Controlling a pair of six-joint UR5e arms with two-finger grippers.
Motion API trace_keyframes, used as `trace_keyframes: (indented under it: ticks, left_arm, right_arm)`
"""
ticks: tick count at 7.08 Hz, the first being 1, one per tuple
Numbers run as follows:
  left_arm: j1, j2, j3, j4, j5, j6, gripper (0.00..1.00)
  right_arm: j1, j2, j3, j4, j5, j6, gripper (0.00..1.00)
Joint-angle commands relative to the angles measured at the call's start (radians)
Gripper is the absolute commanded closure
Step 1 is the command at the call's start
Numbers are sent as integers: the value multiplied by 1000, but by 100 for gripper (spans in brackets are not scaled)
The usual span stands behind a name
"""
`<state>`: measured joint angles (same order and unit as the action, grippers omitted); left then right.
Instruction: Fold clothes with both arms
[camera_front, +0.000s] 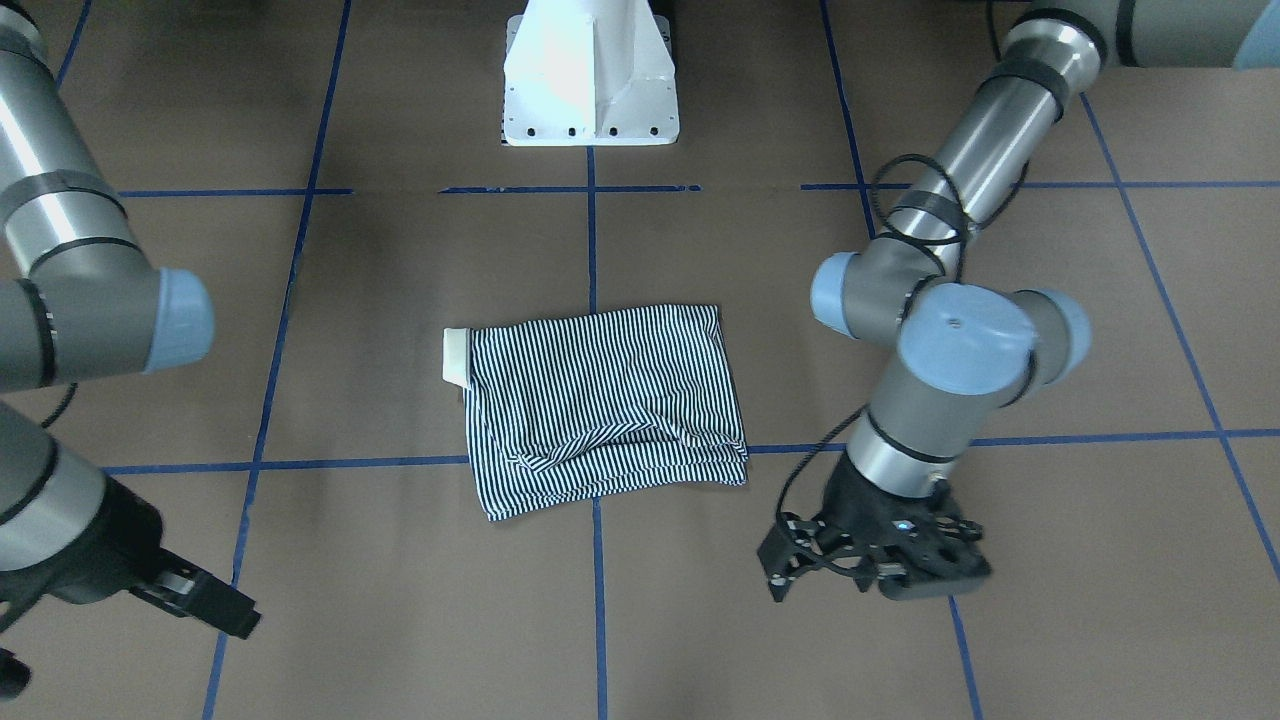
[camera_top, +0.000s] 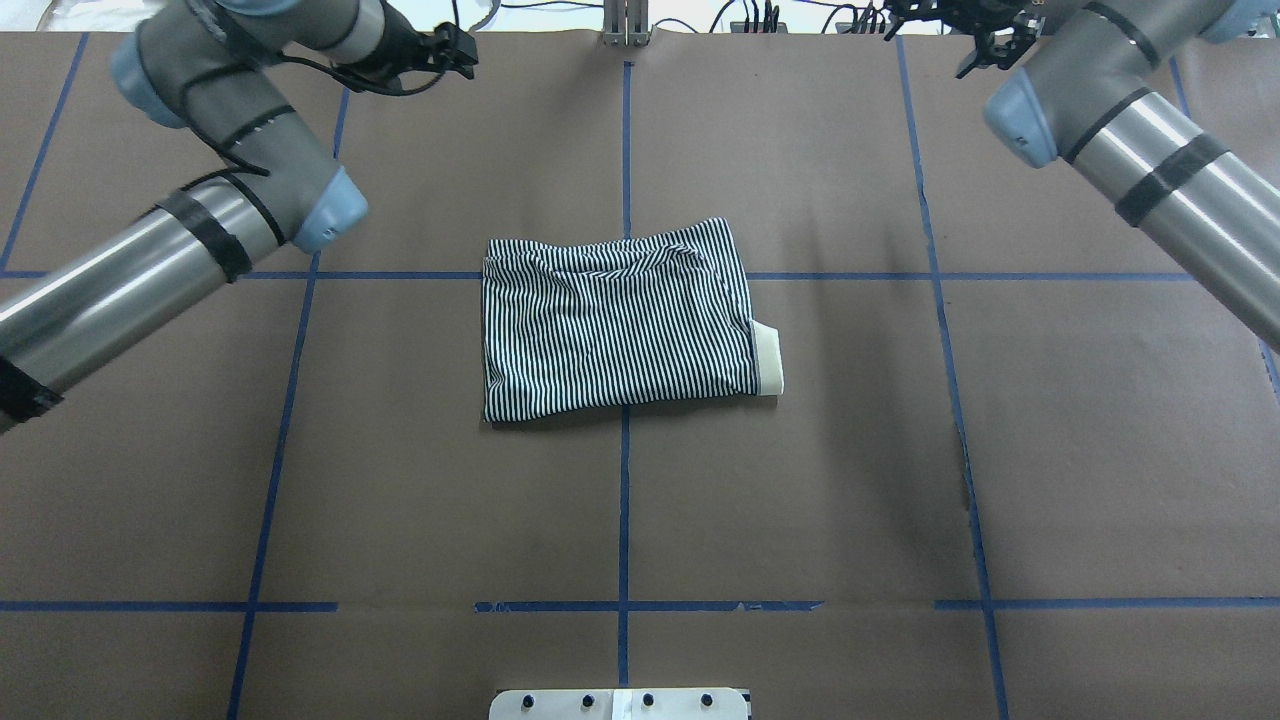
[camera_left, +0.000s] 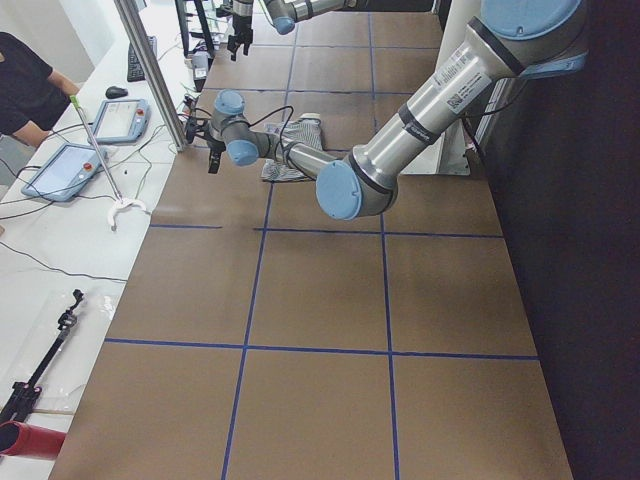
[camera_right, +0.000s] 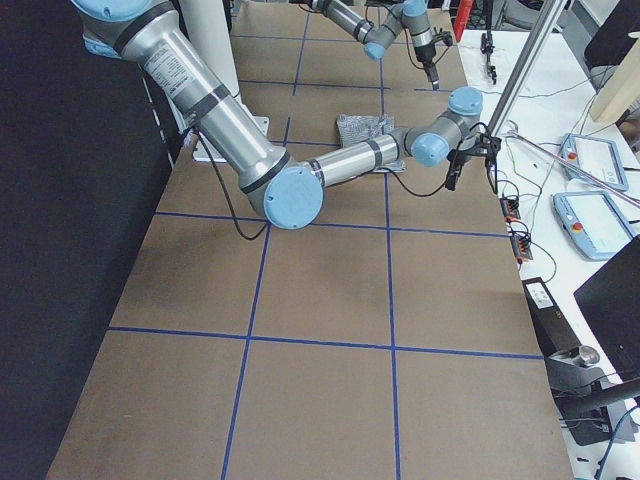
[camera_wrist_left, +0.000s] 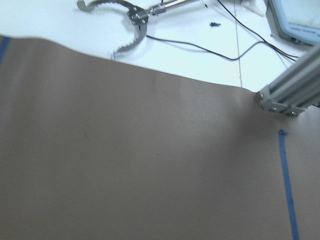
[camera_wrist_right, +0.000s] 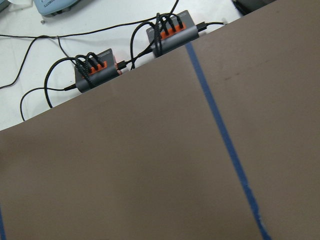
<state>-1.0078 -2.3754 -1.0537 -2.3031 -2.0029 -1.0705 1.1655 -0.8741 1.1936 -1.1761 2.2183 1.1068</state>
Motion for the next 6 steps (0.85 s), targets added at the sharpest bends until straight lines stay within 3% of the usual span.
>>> trace_keyframes:
  ticks: [1,4,5,6]
  left_arm:
    - [-208,182,-128,80,-164,322,1]
    - [-457,332,-393,559,-168,1058,1]
    - [-518,397,-458,627,-168,1193,1]
    - [-543,439,-479,675,-168,1319,0]
  right_arm:
    - [129,-135,87,-158,17,-436,0]
    - [358,-334,300,-556,93,-1118,0]
    - [414,-420,383,-706,89,-1353,0]
    - [490,-506,412,-747,86,-1506,0]
